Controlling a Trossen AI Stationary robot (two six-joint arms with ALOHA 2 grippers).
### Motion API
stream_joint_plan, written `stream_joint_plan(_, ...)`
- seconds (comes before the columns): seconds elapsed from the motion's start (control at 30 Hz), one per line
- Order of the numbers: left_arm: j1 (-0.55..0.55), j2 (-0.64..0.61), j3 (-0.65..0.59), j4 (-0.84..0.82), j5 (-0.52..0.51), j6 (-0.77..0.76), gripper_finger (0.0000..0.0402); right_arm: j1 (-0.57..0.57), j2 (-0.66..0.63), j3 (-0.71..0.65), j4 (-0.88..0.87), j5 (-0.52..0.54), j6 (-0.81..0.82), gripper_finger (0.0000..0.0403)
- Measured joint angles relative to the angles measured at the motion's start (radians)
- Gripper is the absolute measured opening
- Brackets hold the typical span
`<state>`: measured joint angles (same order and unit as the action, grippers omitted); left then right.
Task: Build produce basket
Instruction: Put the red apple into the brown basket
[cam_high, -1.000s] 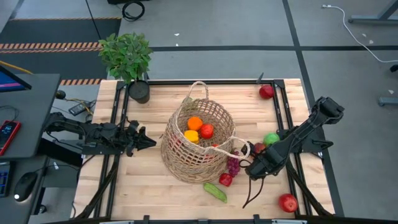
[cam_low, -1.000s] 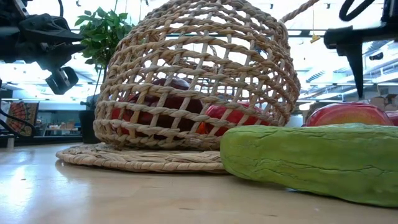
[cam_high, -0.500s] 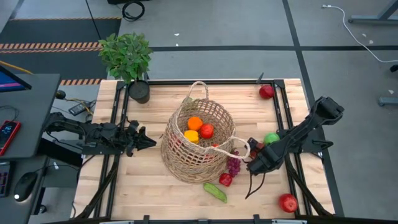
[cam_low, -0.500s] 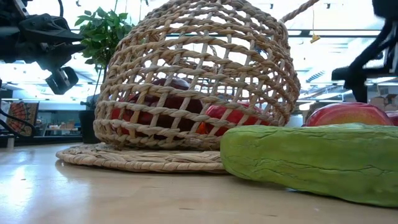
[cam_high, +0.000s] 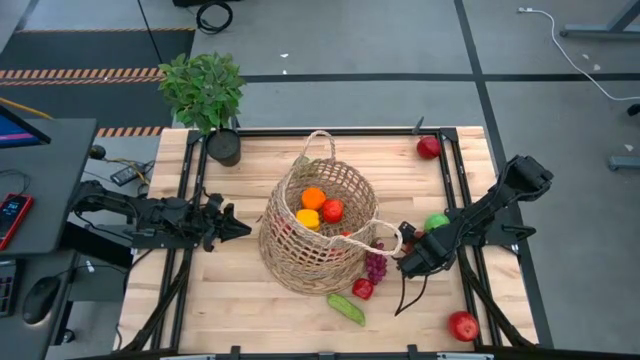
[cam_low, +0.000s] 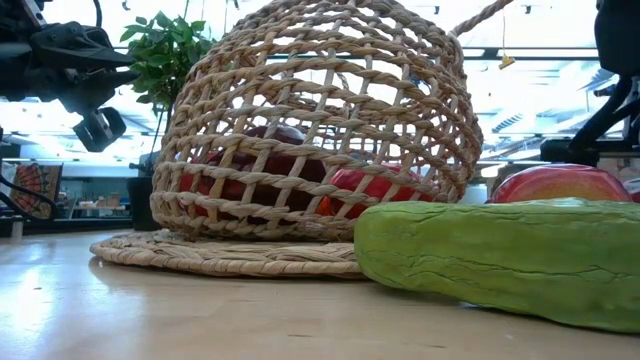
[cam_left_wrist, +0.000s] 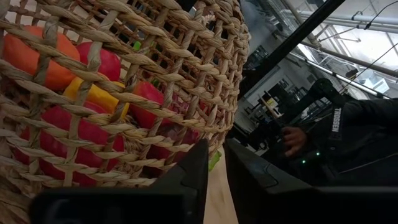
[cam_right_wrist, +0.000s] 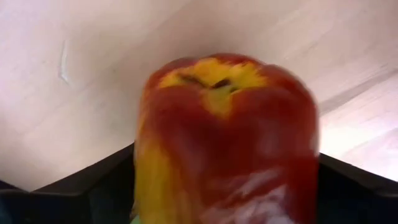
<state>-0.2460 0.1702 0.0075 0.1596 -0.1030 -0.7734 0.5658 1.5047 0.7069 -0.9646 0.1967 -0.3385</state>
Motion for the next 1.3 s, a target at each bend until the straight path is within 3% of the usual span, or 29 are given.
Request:
stream_joint_plan(0.17, 0.0, 0.0, 0.0, 0.0, 0.0, 0.001, 0.0058, 0.0, 0.0, -0.001, 0.008, -0.012, -0.006, 0.0335)
stream_joint_plan(0.4, 0.0, 0.0, 0.0, 0.0, 0.0, 0.0, 0.0063, 0.004, 0.0, 0.074, 0.006, -0.084, 0.053, 0.0339)
stream_joint_plan(0.87, 0.0, 0.0, 0.0, 0.0, 0.0, 0.0, 0.006, 0.067, 0.0, 0.356, -0.22, -0.237, 0.275, 0.0345)
stream_joint_plan(1.1, 0.0, 0.0, 0.0, 0.0, 0.0, 0.0, 0.0057, 0.167, 0.0, 0.488, -0.299, -0.386, 0.392, 0.0345)
stream_joint_plan(1.3, 0.0, 0.0, 0.0, 0.0, 0.0, 0.001, 0.0059, 0.205, 0.0, 0.692, -0.388, -0.573, 0.475, 0.0346)
